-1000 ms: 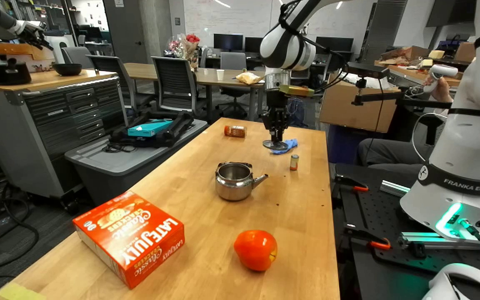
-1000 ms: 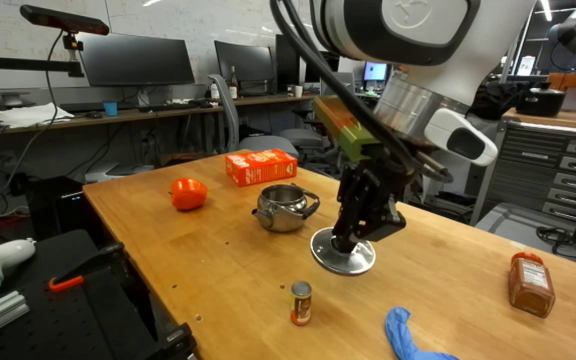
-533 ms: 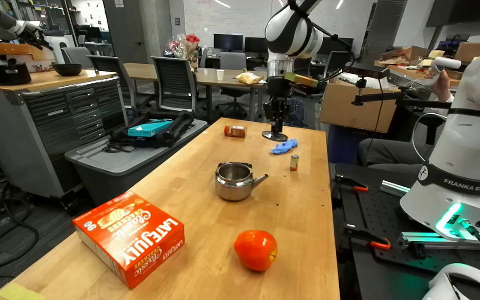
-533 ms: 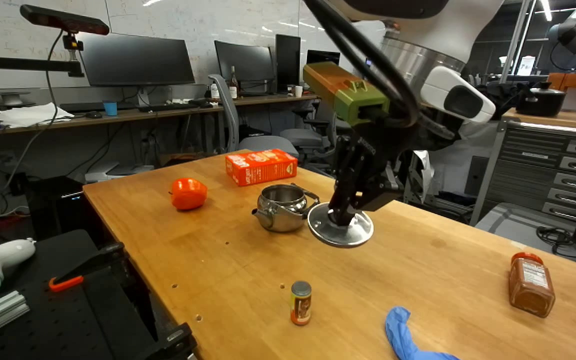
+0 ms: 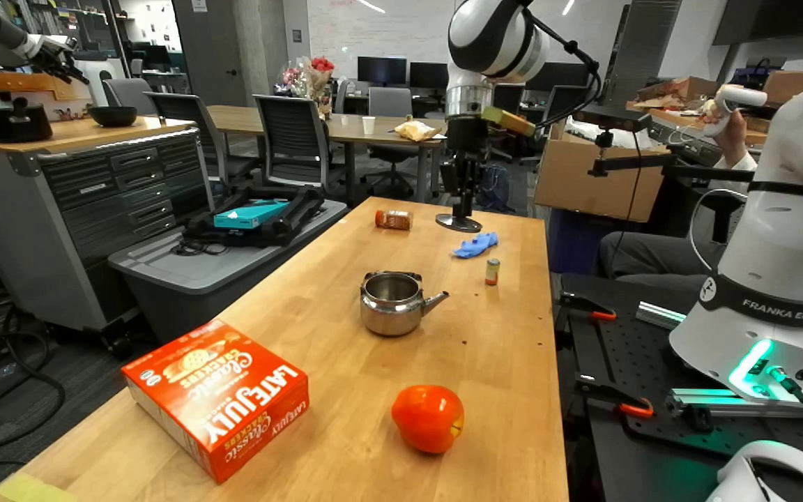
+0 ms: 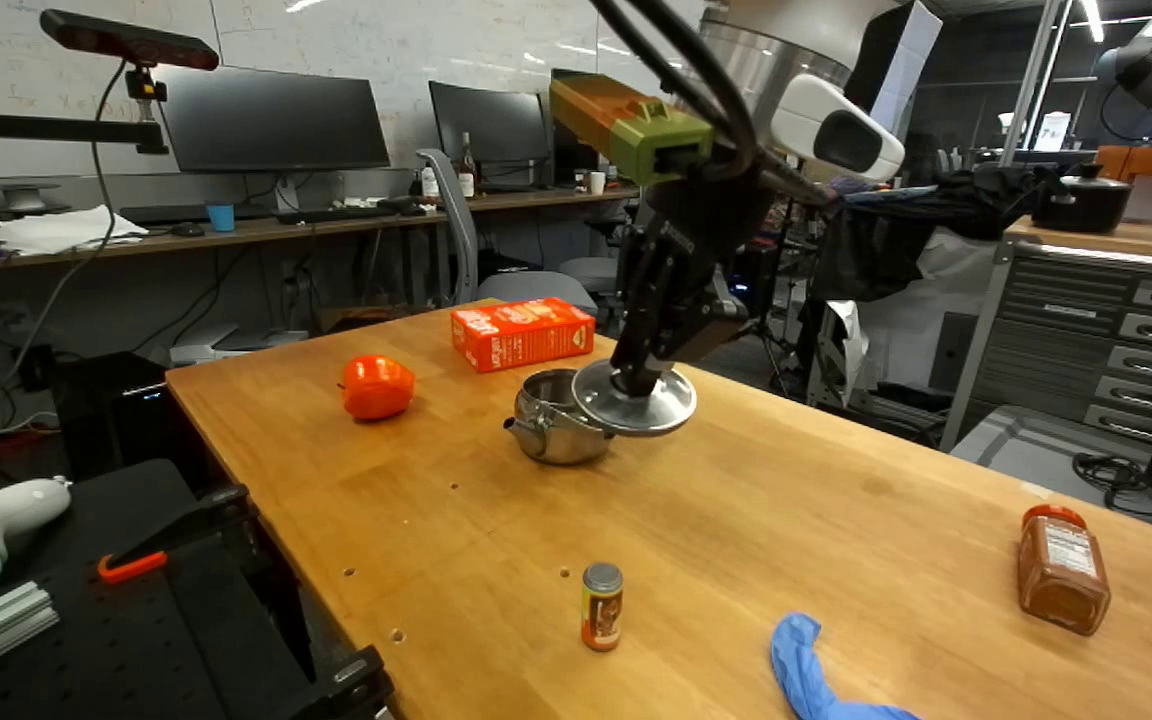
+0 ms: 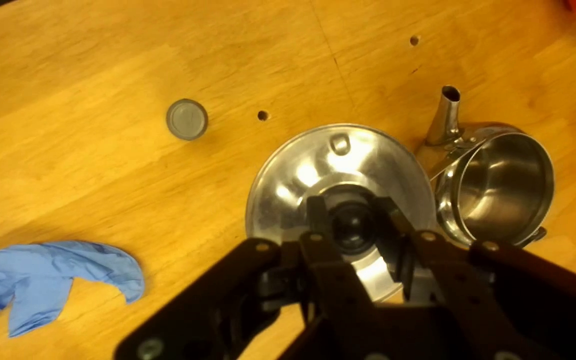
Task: Put the lid on top of the kettle.
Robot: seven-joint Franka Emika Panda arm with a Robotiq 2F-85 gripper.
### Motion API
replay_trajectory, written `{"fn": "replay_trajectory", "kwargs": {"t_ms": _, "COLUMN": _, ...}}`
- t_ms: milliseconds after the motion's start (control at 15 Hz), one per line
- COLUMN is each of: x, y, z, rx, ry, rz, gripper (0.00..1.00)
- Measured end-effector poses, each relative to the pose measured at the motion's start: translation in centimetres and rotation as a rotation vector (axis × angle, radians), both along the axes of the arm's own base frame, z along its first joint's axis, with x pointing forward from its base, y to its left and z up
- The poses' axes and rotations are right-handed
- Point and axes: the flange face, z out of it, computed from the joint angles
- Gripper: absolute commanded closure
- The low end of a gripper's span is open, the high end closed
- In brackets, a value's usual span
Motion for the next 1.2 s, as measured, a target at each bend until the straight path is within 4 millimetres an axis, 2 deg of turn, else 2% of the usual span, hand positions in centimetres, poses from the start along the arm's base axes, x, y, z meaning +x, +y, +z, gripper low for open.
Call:
{"fn": "replay_trajectory", "kwargs": {"t_ms": 467, "x": 0.7, "y": 4.3, "z": 1.4, "rx": -0.002, "ry": -0.021, "rz": 0.074, "gripper": 0.88}}
{"fn": "replay_trajectory", "kwargs": {"t_ms": 1200, "x": 2.1, "y": 9.0, "z": 2.9, "rx": -0.018, "ry": -0.059, "rz": 0.107, "gripper": 0.88}}
